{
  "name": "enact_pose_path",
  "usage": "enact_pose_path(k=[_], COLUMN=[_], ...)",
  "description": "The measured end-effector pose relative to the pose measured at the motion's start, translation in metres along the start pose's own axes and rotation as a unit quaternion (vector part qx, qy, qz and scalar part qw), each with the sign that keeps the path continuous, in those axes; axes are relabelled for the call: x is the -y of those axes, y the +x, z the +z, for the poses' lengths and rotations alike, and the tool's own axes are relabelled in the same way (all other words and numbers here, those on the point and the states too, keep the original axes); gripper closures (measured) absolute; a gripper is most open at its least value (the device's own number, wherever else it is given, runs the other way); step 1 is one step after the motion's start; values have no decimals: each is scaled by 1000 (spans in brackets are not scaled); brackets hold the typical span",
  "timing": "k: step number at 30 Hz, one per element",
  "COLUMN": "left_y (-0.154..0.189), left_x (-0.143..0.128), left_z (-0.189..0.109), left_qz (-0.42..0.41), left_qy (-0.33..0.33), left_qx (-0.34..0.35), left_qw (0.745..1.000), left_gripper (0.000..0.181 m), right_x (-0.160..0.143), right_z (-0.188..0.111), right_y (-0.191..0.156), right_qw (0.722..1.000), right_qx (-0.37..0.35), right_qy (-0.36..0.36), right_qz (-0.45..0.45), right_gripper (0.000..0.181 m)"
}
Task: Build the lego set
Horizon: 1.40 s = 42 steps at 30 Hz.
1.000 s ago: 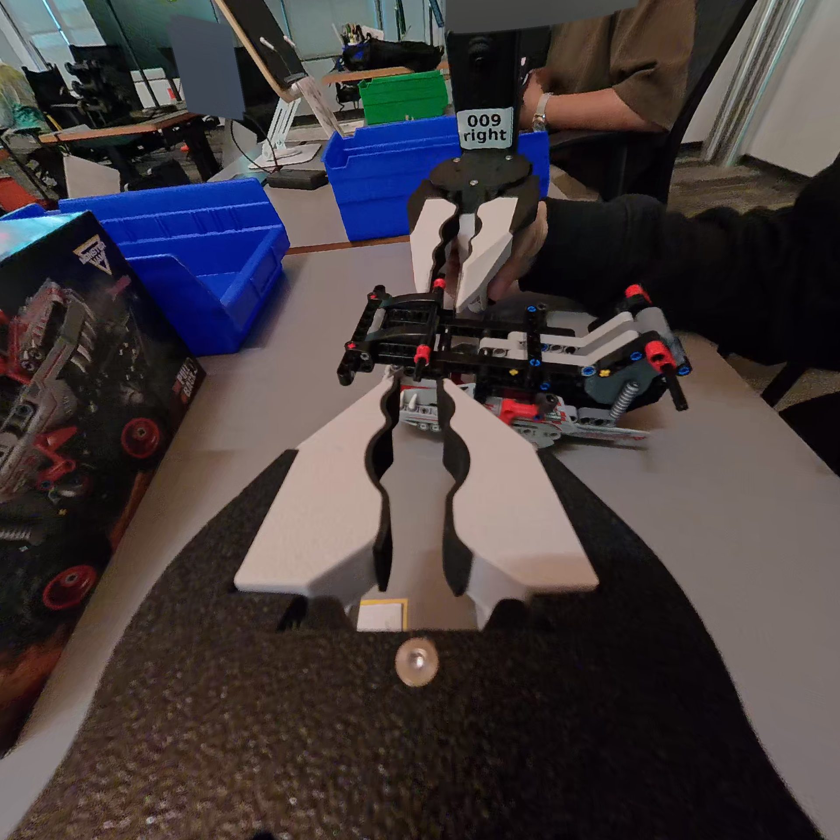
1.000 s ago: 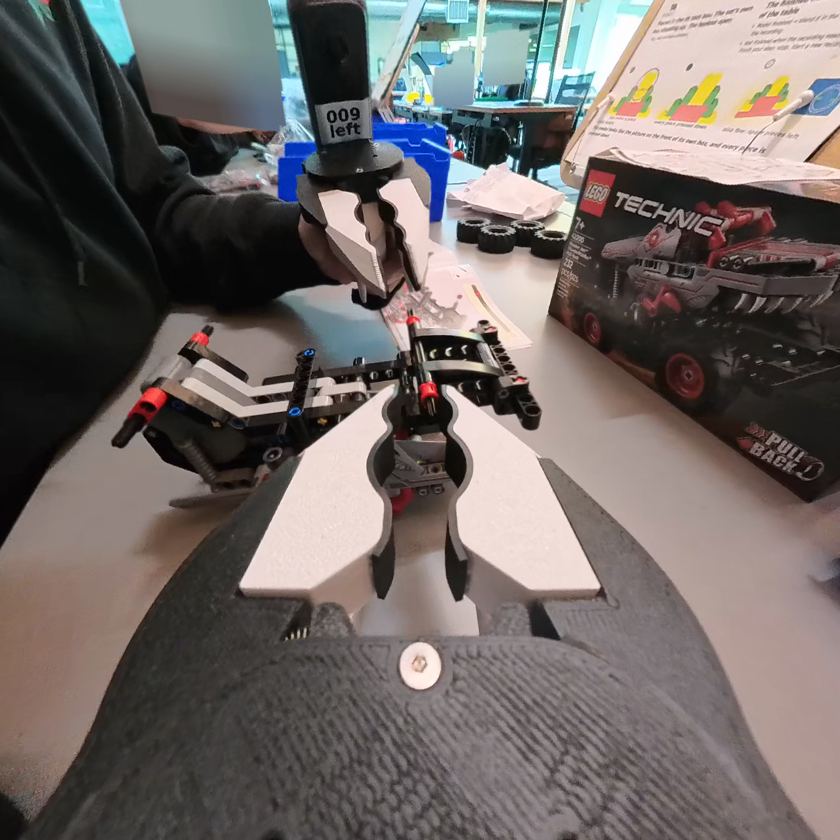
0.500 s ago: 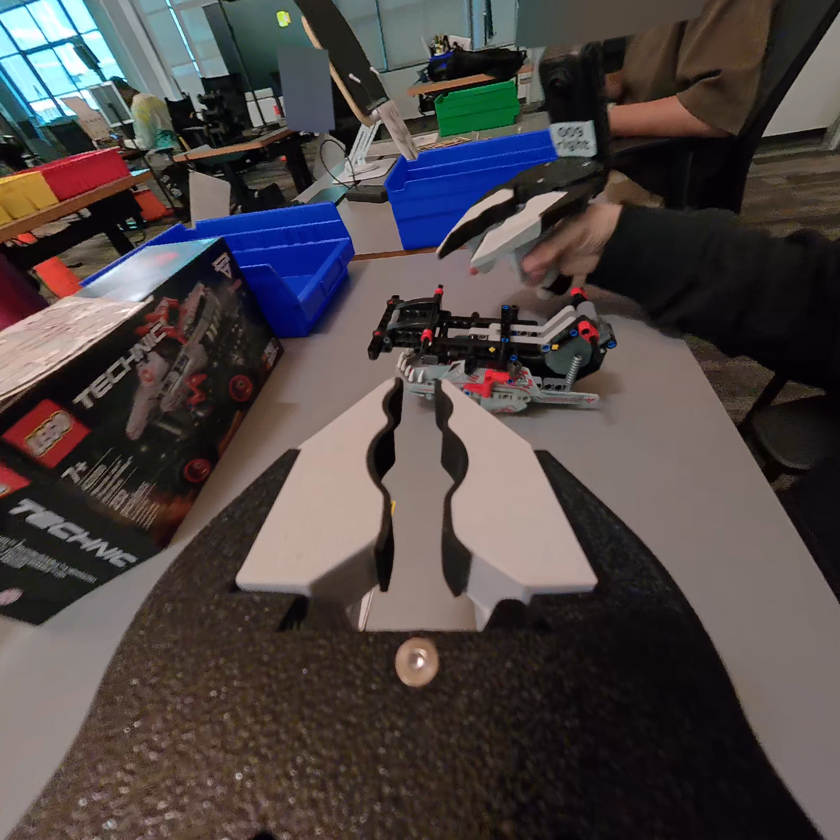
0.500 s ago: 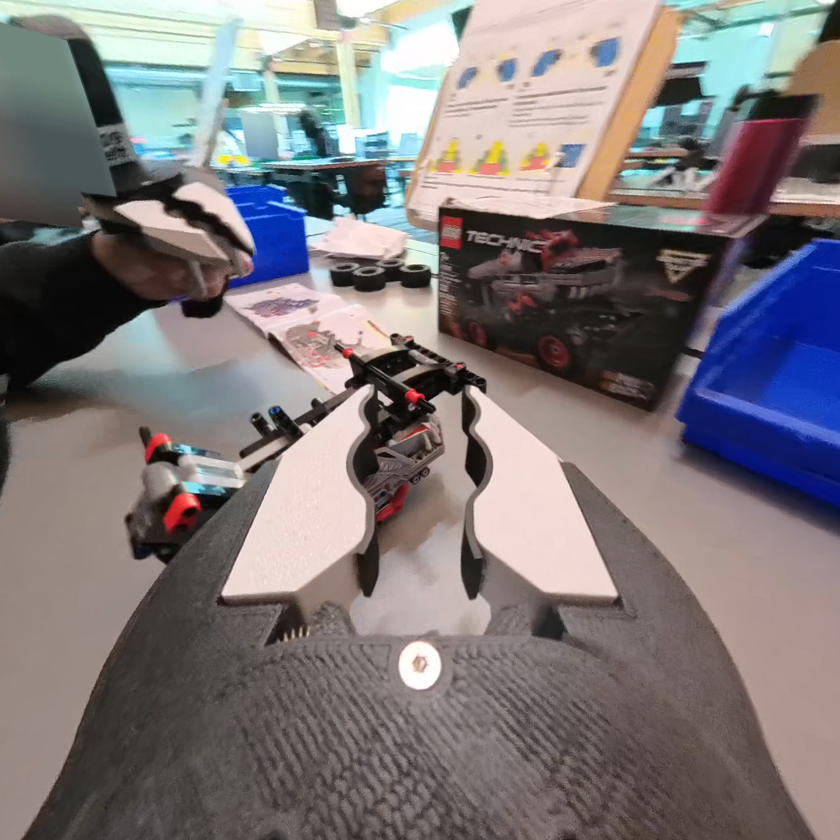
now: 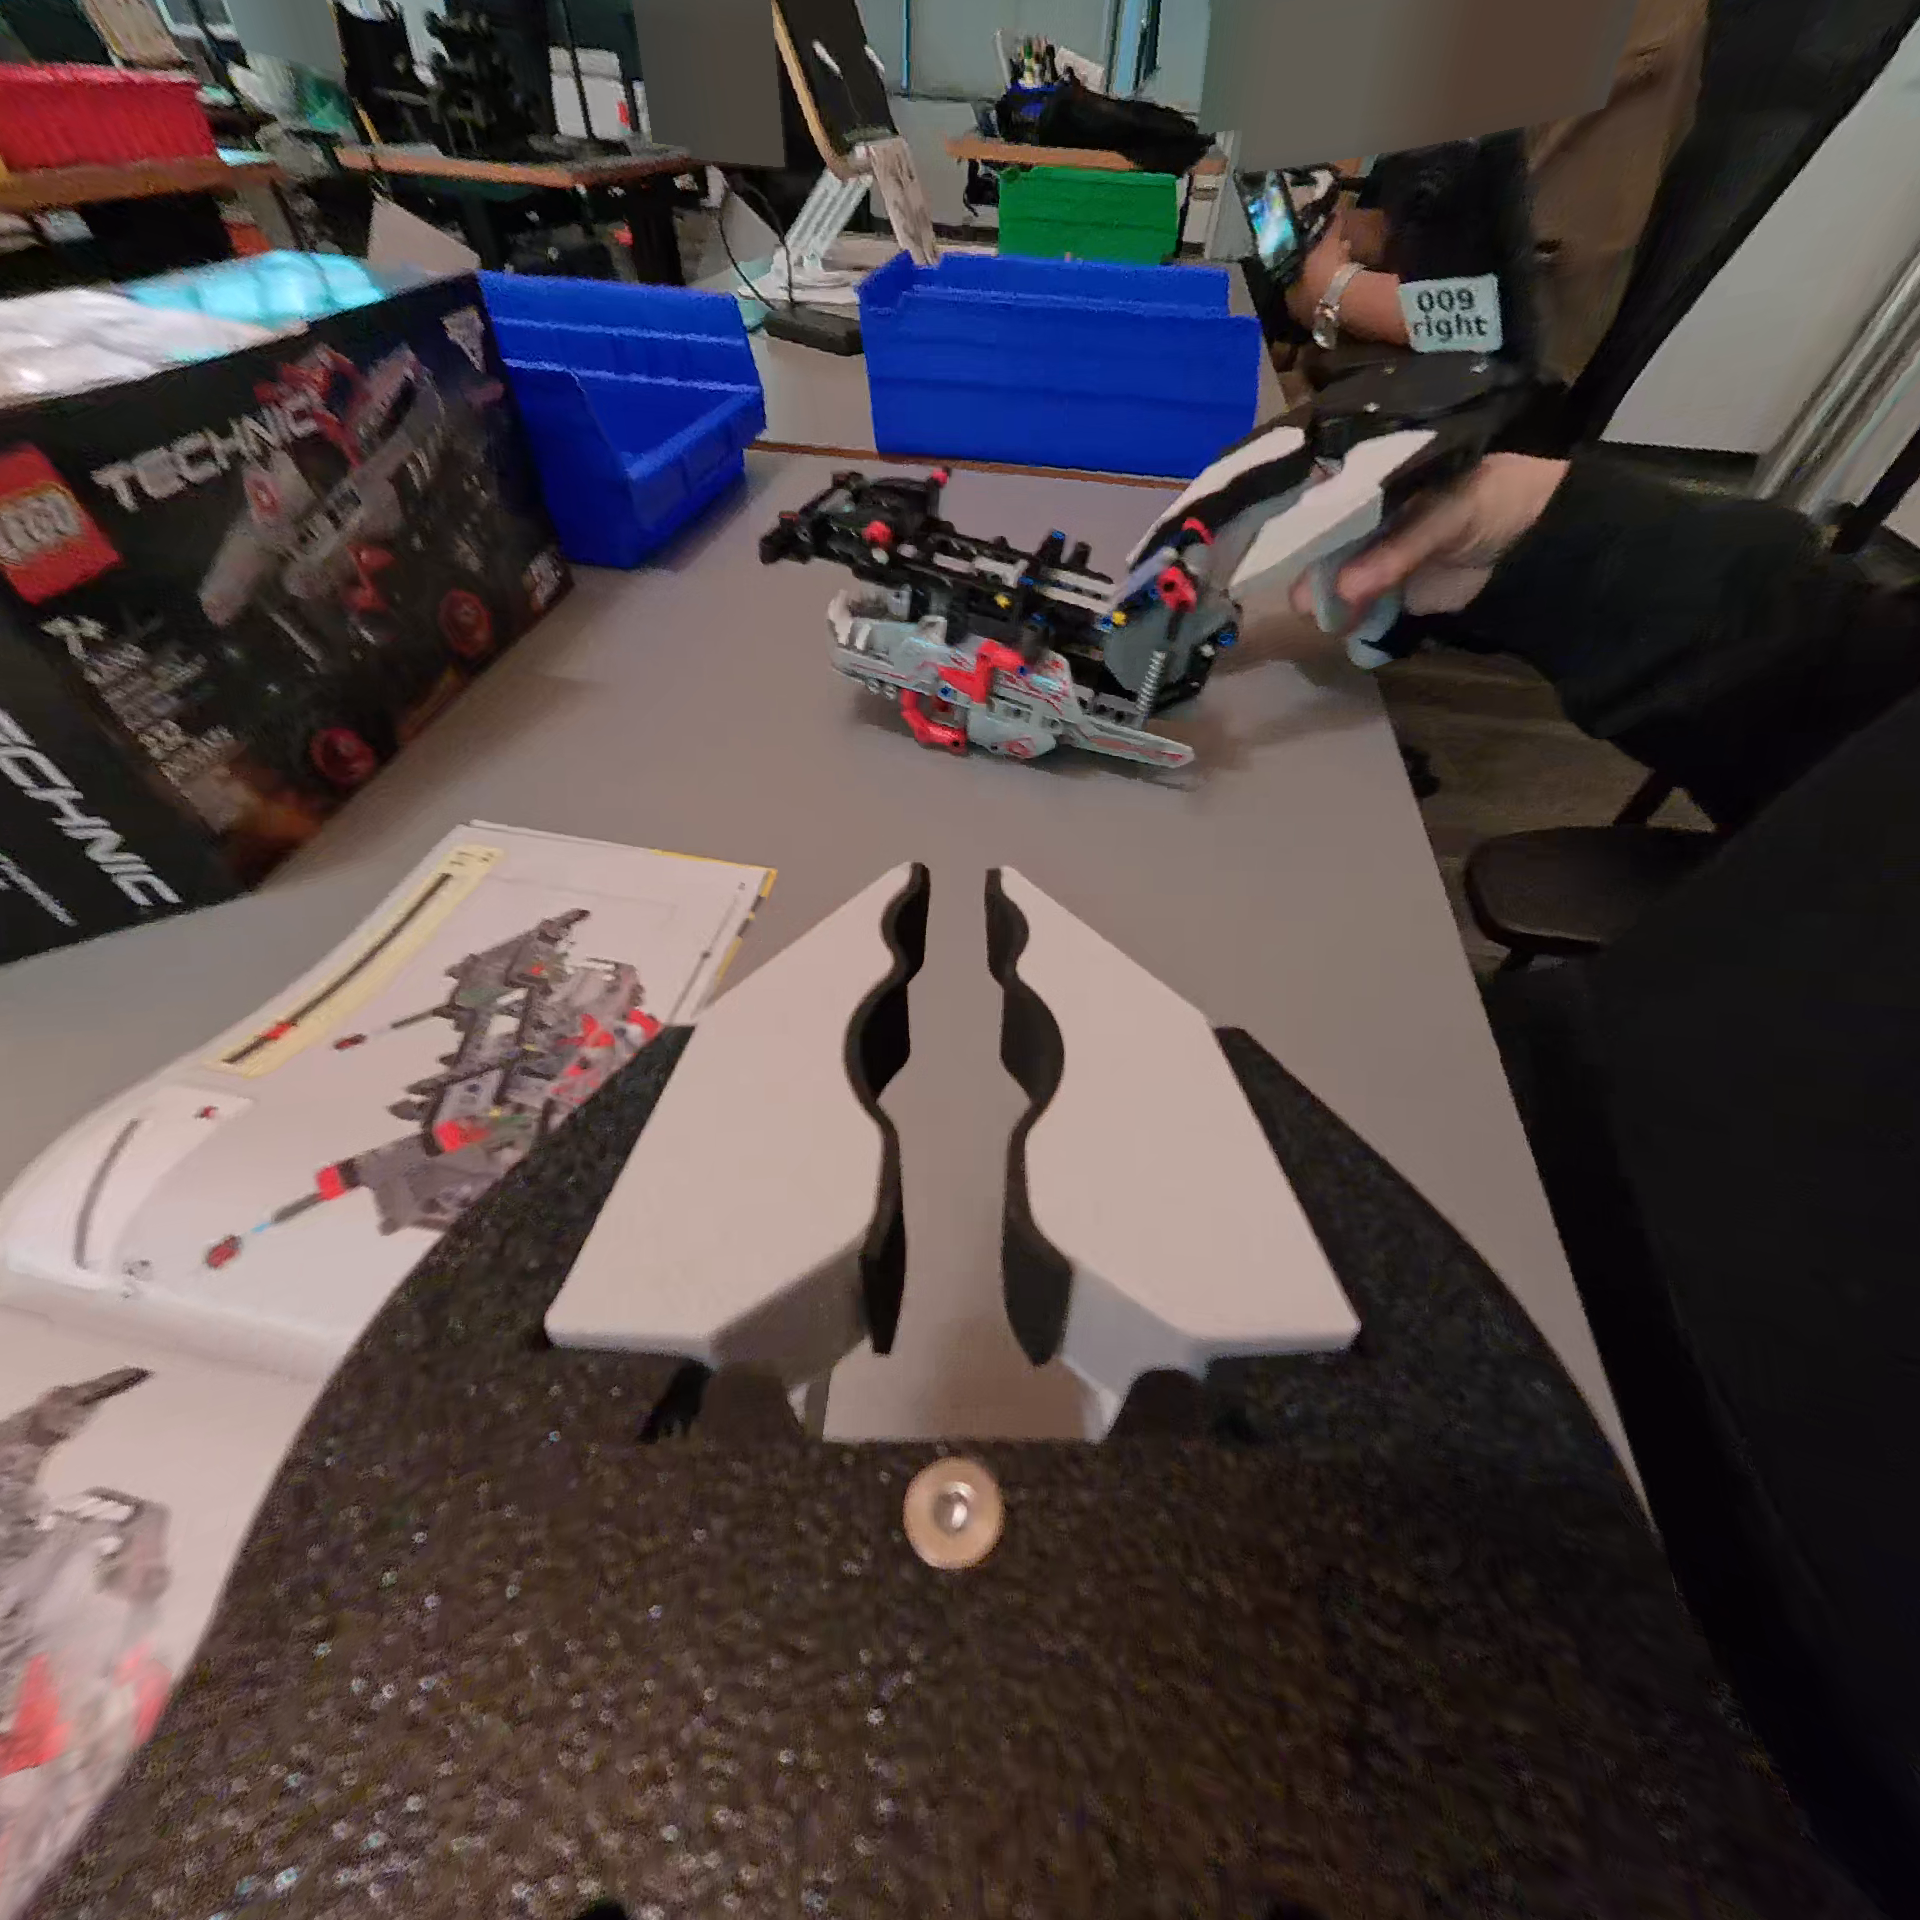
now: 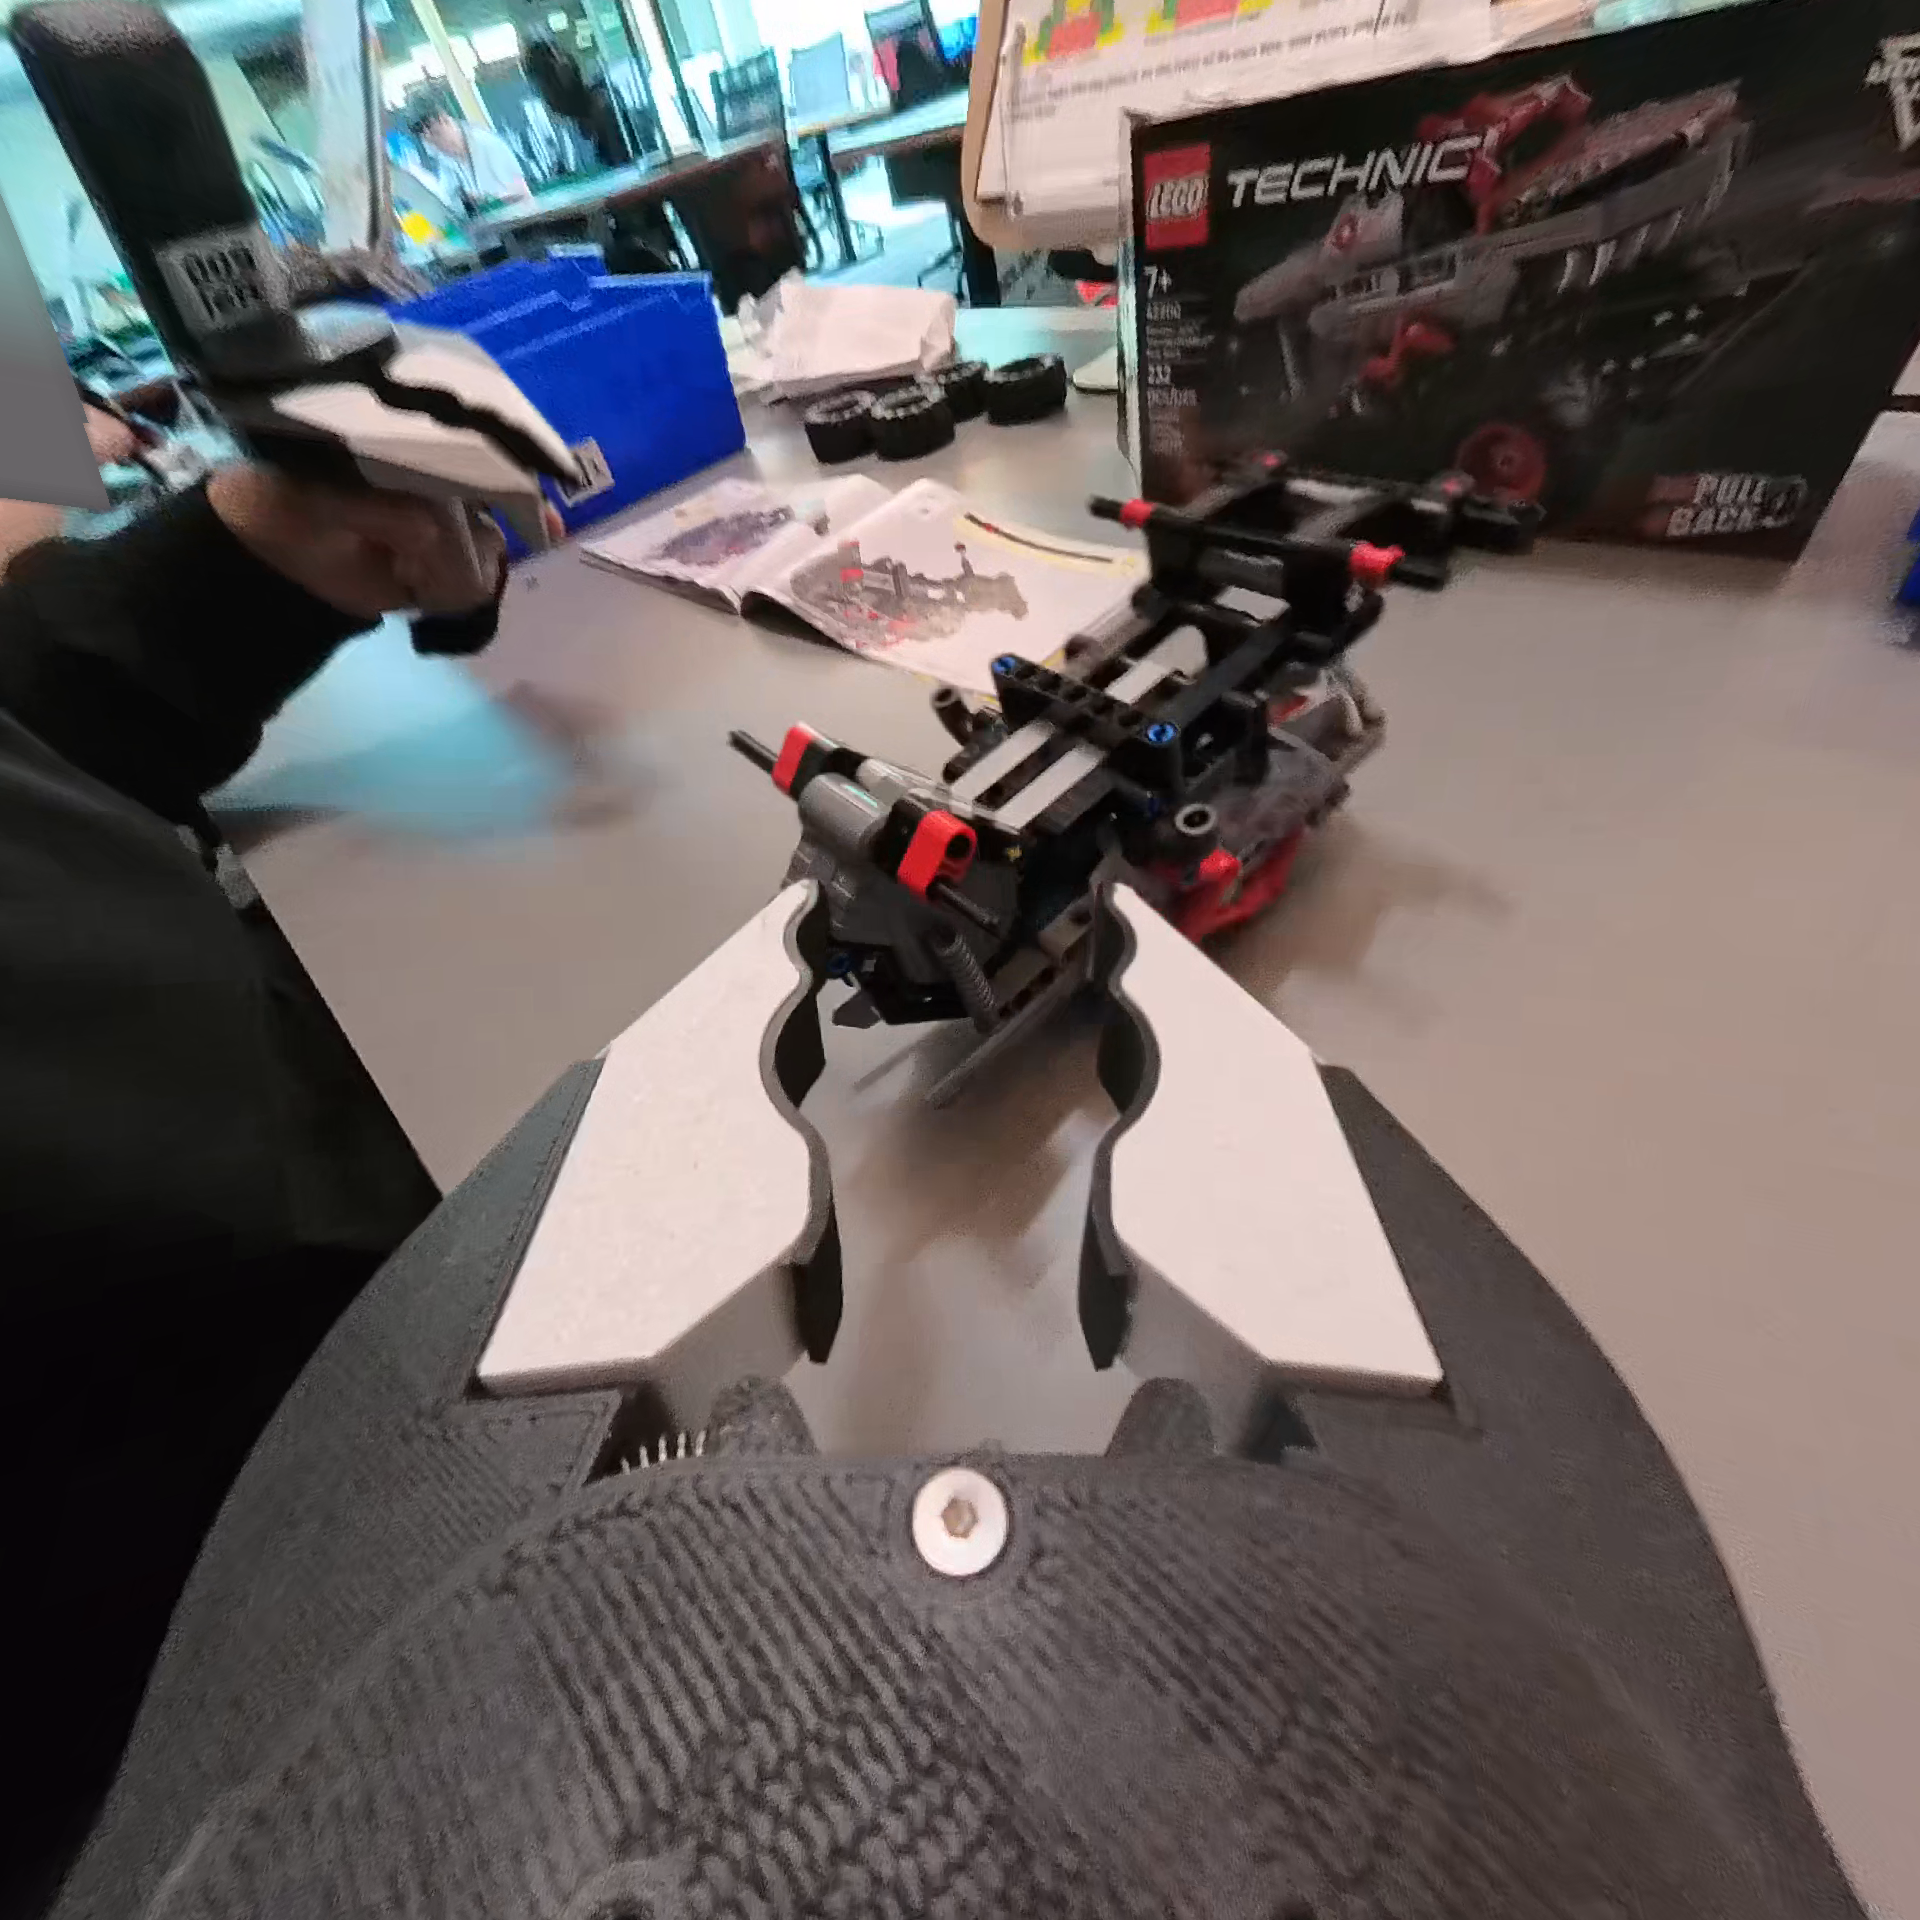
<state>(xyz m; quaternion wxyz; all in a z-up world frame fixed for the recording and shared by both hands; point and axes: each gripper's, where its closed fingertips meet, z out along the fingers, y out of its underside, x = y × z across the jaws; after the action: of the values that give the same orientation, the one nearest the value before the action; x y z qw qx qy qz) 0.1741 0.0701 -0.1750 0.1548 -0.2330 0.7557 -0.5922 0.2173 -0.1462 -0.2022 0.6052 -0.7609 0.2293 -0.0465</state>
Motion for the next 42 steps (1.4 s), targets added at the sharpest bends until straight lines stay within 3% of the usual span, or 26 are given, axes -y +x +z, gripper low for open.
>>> enact_pose_path(k=[5,11,14,17,19,23,27,29,36,42], left_y=[15,13,-3,-17,-22,-25,-35,-43,-45,-33], left_x=[-13,-8,15,49,65,84,64,59,46,49], left_z=[9,25,36,56,79,132,181,198,223,225], left_qz=[20,15,9,-3,-1,79,178,175,124,99], left_qy=[-29,-23,-3,19,12,-12,-67,-72,-59,-12], left_qx=[-25,-29,1,12,-4,-72,-170,-205,-307,-352], left_qw=[999,999,1000,1000,1000,994,967,960,942,931], left_gripper=[173,177,176,169,163,161,167,165,164,166], right_x=[2,9,6,39,52,45,42,40,46,40], right_z=[12,15,-3,-29,-34,-22,-3,2,8,13], right_y=[-9,-18,-15,19,35,62,61,60,66,75], right_qw=[1000,1000,996,991,987,986,989,991,991,993], right_qx=[3,18,-2,-96,-118,-143,-122,-104,-89,-82], right_qy=[-14,-19,-67,-20,6,-9,17,34,74,50], right_qz=[-17,-13,-58,-91,-107,-89,-86,-73,-66,-68], right_gripper=[133,135,133,138,141,150,156,158,172,163])
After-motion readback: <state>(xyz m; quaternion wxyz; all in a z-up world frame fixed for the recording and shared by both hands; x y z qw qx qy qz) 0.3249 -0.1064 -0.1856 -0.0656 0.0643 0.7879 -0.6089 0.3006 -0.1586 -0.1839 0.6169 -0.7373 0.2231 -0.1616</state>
